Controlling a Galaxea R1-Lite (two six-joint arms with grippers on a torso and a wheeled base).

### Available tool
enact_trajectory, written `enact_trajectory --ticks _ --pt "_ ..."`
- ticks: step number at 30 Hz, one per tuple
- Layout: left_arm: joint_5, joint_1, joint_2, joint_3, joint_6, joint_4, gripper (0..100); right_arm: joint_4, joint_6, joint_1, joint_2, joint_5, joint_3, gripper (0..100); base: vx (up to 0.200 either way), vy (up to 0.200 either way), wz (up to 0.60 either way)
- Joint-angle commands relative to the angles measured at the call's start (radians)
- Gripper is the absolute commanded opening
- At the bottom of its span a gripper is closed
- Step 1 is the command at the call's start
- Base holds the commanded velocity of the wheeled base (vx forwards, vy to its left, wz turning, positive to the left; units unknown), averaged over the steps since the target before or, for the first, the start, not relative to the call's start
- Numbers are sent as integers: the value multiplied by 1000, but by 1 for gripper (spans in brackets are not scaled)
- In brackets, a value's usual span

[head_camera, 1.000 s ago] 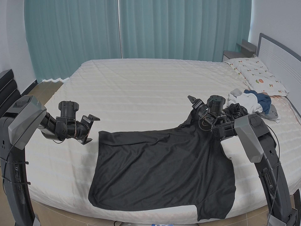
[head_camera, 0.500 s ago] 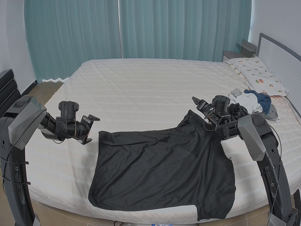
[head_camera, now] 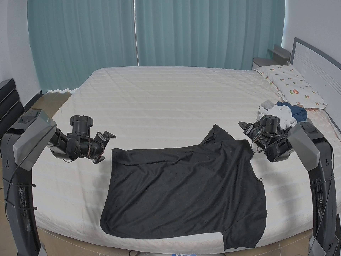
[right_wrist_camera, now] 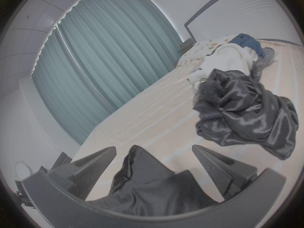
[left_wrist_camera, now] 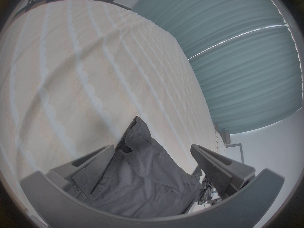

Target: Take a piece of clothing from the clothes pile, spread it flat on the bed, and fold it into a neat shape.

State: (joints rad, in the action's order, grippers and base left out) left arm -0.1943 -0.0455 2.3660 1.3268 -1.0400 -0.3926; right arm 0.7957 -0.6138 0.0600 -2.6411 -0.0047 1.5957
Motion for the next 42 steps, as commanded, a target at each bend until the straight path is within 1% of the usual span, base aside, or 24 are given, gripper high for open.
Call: enact_trajectory --ticks 1,3,4,9,12,14,15,16,22,28,32,34,35,40,41,42 --pt "67 -36 55 51 17 6 100 56 5 -17 59 22 -135 100 0 0 0" --pt "75 -43 56 51 17 8 100 68 5 -17 59 20 -149 100 0 0 0" --pt "78 -57 55 51 15 15 100 94 5 -17 69 18 -194 100 0 0 0" --pt "101 -51 27 84 23 83 100 137 9 -29 135 26 -324 100 0 0 0" --pt "101 -47 39 123 74 100 100 172 8 -29 151 32 -376 100 0 0 0" --pt "102 -47 41 124 78 98 100 175 8 -29 151 32 -379 100 0 0 0" --pt "102 -48 91 160 97 98 100 197 9 -29 159 31 -412 100 0 0 0" --pt "102 -50 102 172 97 100 100 198 9 -29 165 31 -425 100 0 0 0" --pt "102 -53 137 223 104 107 100 198 14 -43 167 31 -435 100 0 0 0" --pt "107 -56 153 227 109 106 100 200 14 -43 154 35 -430 100 0 0 0" --pt "136 -56 170 230 155 104 100 200 14 -39 138 40 -416 100 0 0 0" --pt "144 -56 179 230 166 104 100 200 14 -39 133 51 -415 100 0 0 0" --pt "151 -57 193 235 199 104 100 198 14 -35 127 71 -402 100 0 0 0" --pt "151 -63 211 262 209 107 100 191 14 -31 108 72 -381 100 0 0 0" --pt "151 -65 219 270 209 109 0 191 14 -31 101 72 -373 100 0 0 0" --pt "151 -65 220 273 209 109 0 191 14 -31 98 72 -370 100 0 0 0"
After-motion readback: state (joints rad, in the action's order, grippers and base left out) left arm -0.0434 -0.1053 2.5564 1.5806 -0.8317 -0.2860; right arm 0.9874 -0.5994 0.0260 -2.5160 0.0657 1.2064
